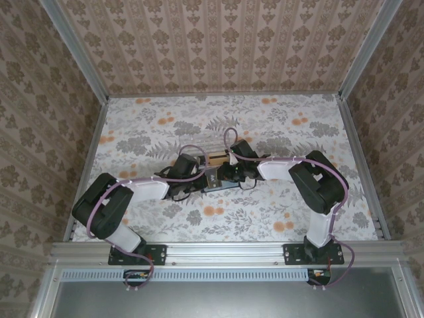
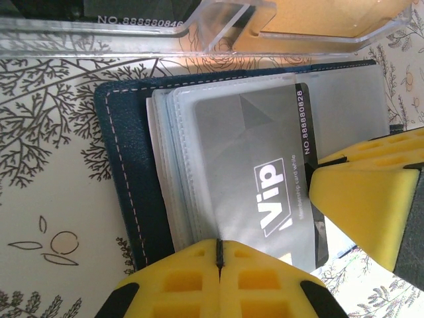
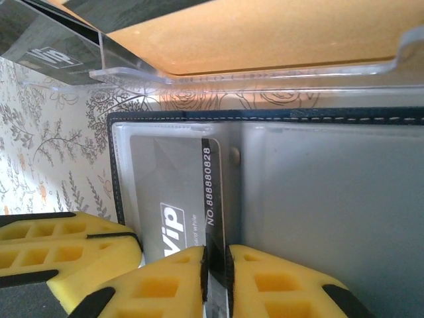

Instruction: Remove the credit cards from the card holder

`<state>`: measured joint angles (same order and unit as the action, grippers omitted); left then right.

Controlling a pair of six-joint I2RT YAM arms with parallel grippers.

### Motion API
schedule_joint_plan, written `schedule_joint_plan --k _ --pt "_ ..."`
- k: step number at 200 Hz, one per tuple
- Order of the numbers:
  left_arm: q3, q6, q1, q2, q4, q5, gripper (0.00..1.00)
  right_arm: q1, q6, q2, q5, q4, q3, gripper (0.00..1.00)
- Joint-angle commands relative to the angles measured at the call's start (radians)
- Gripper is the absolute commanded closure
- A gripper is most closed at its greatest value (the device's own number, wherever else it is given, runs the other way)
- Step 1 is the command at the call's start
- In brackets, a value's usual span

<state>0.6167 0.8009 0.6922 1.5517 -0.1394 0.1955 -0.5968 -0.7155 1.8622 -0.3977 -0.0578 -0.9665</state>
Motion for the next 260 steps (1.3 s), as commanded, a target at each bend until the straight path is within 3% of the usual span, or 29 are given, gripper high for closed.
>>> schedule_joint_plan --k 1,26,130,144,158,260 --pt "-0.018 0.01 0.0 0.006 0.017 0.002 1.0 0.008 -0.019 0.019 -0.029 -0.028 0.023 0.87" --pt "-0.021 0.012 -0.002 0.005 0.017 0.001 1.0 0.014 -0.024 0.021 -0.033 -0.036 0.03 1.0" --pt "-0.016 0.008 -0.001 -0.004 0.039 0.0 1.0 0.078 0.004 -0.043 -0.055 -0.045 0.099 1.0" --pt "-0.001 0.002 0.003 -0.005 0.047 -0.002 1.0 0.078 -0.006 -0.034 -0.08 -0.072 0.098 0.82" --pt "0.013 -0.006 0.006 -0.002 0.063 -0.007 1.0 0.078 -0.016 -0.024 -0.095 -0.099 0.102 0.76" --pt "0.014 -0.003 0.013 0.047 0.044 0.01 1.0 0.068 -0.056 0.05 -0.152 -0.181 0.095 0.78"
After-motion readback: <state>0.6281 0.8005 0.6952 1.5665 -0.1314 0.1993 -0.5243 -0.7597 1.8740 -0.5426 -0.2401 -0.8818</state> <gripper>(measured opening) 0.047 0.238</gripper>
